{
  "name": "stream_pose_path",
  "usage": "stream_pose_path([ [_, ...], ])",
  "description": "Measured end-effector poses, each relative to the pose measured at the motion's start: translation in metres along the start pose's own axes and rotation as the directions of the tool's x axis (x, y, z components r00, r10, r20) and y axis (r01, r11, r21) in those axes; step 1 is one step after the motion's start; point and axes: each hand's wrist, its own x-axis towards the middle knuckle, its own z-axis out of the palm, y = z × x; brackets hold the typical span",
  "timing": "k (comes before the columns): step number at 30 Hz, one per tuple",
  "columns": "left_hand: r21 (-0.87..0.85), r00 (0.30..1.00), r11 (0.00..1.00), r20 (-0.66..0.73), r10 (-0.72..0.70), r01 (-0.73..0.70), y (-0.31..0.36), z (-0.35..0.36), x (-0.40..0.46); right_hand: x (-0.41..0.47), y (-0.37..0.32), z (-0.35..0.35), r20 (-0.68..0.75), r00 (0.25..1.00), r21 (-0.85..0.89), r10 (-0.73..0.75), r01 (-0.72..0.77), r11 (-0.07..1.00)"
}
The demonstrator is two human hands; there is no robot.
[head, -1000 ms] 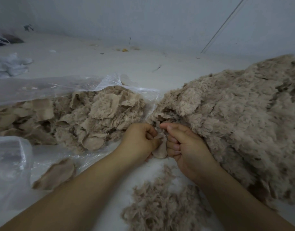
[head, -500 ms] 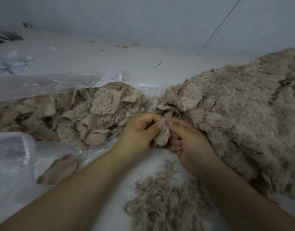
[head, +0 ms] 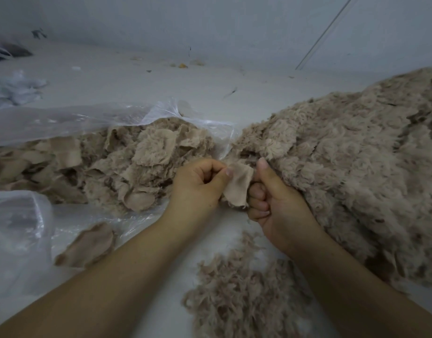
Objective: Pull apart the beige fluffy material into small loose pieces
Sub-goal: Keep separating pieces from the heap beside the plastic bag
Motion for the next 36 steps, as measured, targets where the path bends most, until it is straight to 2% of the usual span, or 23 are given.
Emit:
stream_pose_path([
  [5,-0.13,0.987,0.979,-0.003,-0.158,0.157,0.004,-0.001,0.001,0.001,0.007,-0.001,-0.066,0.996,-0.016,-0.059,0.058,0.998],
  [10,-0.07,0.991,0.989,0.04,-0.129,0.132,0.006,0.001,0.001,-0.001,0.003,0.002,-0.028,0.999,-0.041,-0.04,0.038,0.998],
  [16,-0.174,0.983,0.969,-0.027,-0.183,0.175,0.002,-0.001,0.002,-0.002,0.004,0.003,-0.076,0.997,-0.025,-0.025,0.023,0.999],
  [20,-0.176,0.988,0.977,-0.077,-0.132,0.117,0.0,-0.007,0.006,-0.001,0.003,0.004,-0.119,0.993,0.021,-0.019,0.022,1.0],
  [25,-0.011,0.988,0.989,0.044,-0.146,0.147,0.0,-0.001,0.0,-0.002,0.002,0.004,-0.1,0.995,0.023,-0.028,0.03,0.999],
  [27,-0.033,0.993,0.994,0.059,-0.099,0.101,0.0,-0.001,-0.001,-0.003,0.002,0.005,-0.1,0.995,0.024,-0.024,0.026,0.999],
  [30,-0.04,0.999,0.999,-0.003,0.033,-0.033,0.005,-0.005,-0.001,-0.002,0.002,0.006,-0.105,0.994,0.033,-0.026,0.03,0.999],
  [32,0.054,0.984,0.985,-0.062,0.169,-0.166,0.01,-0.009,0.001,-0.002,0.003,0.006,-0.123,0.992,0.021,-0.032,0.034,0.999],
  [34,0.29,0.921,0.905,-0.139,0.363,-0.313,0.014,-0.022,0.007,-0.002,0.003,0.005,-0.133,0.991,0.002,-0.032,0.032,0.999],
  [35,0.49,0.874,0.799,-0.137,0.466,-0.349,0.016,-0.032,0.013,-0.003,0.003,0.006,-0.133,0.991,-0.005,-0.028,0.028,1.0],
  [36,0.699,0.843,0.639,-0.096,0.529,-0.321,0.016,-0.044,0.018,-0.003,0.002,0.006,-0.132,0.991,-0.009,-0.024,0.023,1.0],
])
